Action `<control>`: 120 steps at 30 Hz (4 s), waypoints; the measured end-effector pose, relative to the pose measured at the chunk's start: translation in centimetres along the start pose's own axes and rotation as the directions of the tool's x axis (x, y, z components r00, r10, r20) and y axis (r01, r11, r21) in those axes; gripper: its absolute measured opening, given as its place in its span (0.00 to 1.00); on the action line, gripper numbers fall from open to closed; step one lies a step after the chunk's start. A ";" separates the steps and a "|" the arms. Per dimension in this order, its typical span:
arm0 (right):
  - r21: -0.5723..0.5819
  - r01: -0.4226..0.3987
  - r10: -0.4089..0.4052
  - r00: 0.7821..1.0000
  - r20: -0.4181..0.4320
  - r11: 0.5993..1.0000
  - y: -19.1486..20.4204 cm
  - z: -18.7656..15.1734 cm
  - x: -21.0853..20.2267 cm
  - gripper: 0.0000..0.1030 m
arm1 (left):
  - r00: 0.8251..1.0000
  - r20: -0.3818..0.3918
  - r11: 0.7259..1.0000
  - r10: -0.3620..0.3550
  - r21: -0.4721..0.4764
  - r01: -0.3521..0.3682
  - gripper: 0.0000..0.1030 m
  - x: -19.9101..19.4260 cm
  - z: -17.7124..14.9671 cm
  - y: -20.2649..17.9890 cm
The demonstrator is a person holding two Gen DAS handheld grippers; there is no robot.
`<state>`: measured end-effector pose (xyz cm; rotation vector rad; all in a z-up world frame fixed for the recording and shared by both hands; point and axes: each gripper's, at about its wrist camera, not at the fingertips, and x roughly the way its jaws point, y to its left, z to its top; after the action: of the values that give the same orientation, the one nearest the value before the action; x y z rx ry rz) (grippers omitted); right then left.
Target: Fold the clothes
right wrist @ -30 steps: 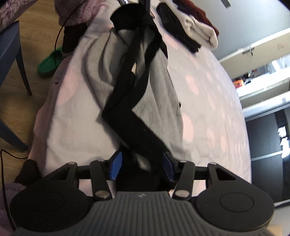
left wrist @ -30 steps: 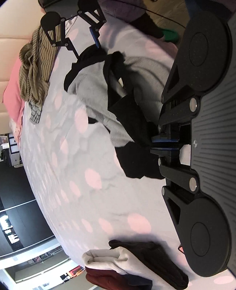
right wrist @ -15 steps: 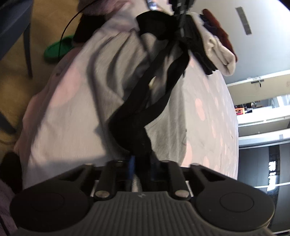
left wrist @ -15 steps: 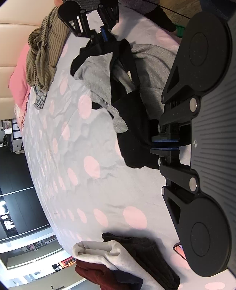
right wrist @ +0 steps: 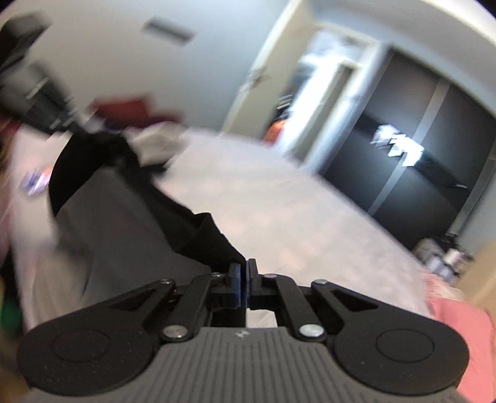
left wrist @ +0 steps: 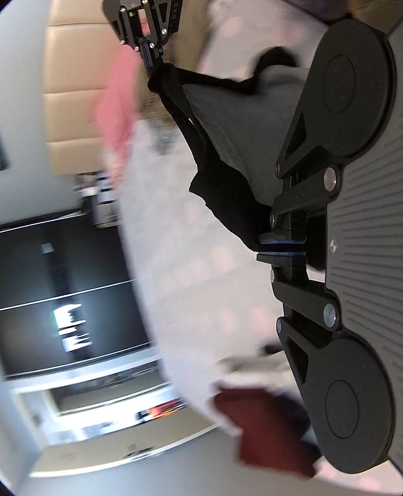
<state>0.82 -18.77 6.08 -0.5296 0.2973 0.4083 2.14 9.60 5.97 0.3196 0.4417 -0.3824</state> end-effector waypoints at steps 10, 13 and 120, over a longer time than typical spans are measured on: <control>0.104 0.341 -0.355 0.873 0.333 0.934 -1.2 12.0 -11.6 0.03 | 0.890 0.443 0.993 0.110 -0.002 -0.122 0.02 -13.9 10.8 0.4; 0.148 0.380 -0.406 0.814 0.416 0.913 -0.7 14.2 -15.0 0.03 | 0.848 0.522 0.993 0.094 0.015 -0.119 0.02 -17.5 12.8 -0.8; 0.363 0.252 -0.059 0.883 -0.465 0.897 -10.4 -7.4 22.4 0.38 | 0.942 -0.333 0.990 -0.040 -0.142 -0.008 0.48 25.5 1.3 5.8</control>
<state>23.88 -24.29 -4.03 -0.2156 0.7611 0.0469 26.38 6.91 -3.64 0.2428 0.8035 -0.3102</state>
